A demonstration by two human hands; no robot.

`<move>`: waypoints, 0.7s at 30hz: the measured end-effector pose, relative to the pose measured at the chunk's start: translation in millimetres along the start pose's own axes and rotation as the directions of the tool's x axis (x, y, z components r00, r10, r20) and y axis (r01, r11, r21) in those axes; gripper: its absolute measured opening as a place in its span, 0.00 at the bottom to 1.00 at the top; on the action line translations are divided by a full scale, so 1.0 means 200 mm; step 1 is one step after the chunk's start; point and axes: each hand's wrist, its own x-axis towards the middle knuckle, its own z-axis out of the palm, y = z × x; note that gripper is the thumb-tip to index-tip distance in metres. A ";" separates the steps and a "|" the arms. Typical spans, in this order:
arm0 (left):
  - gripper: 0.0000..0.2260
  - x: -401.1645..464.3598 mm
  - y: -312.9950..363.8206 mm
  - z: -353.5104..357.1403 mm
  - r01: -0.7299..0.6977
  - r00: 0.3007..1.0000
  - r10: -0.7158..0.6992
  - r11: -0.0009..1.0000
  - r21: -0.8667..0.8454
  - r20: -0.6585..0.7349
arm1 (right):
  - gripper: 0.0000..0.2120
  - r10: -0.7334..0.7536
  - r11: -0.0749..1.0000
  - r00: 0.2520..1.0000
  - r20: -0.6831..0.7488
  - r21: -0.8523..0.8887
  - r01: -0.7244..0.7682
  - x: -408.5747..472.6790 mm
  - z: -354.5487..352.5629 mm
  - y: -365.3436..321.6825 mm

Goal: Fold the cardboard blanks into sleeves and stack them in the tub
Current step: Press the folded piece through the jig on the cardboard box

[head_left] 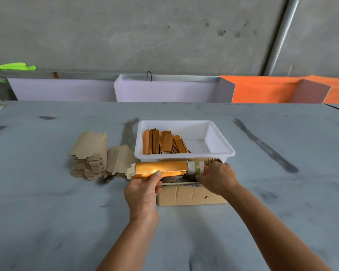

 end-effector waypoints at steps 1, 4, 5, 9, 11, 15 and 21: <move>0.06 0.00 0.00 0.00 0.006 1.000 -0.006 1.000 -0.004 0.000 | 0.12 0.002 1.000 1.000 0.026 -0.014 -0.001 0.01 0.01 0.00; 0.05 -0.01 -0.01 0.01 0.019 1.000 -0.019 1.000 -0.001 0.012 | 0.12 0.013 1.000 0.999 0.050 -0.018 -0.013 0.03 0.02 -0.01; 0.05 -0.01 -0.02 0.02 0.019 1.000 -0.019 1.000 0.002 0.014 | 0.12 0.023 1.000 0.999 0.044 -0.009 -0.022 0.03 0.02 -0.01; 0.05 -0.02 -0.02 0.02 0.012 1.000 -0.012 1.000 -0.001 0.027 | 0.11 0.050 0.999 0.998 0.038 0.018 -0.051 0.04 0.04 -0.01; 0.06 -0.02 -0.02 0.02 0.009 0.999 -0.009 1.000 -0.008 0.033 | 0.11 0.068 0.997 0.997 0.040 0.034 -0.069 0.04 0.04 -0.02; 0.06 -0.02 -0.03 0.02 0.005 0.999 -0.005 1.000 -0.012 0.039 | 0.11 0.126 0.985 0.992 0.027 0.118 -0.128 0.05 0.04 -0.02; 0.06 -0.02 -0.04 0.02 0.001 0.998 0.000 1.000 -0.012 0.063 | 0.08 0.201 0.948 0.979 0.015 0.249 -0.198 0.05 0.04 -0.03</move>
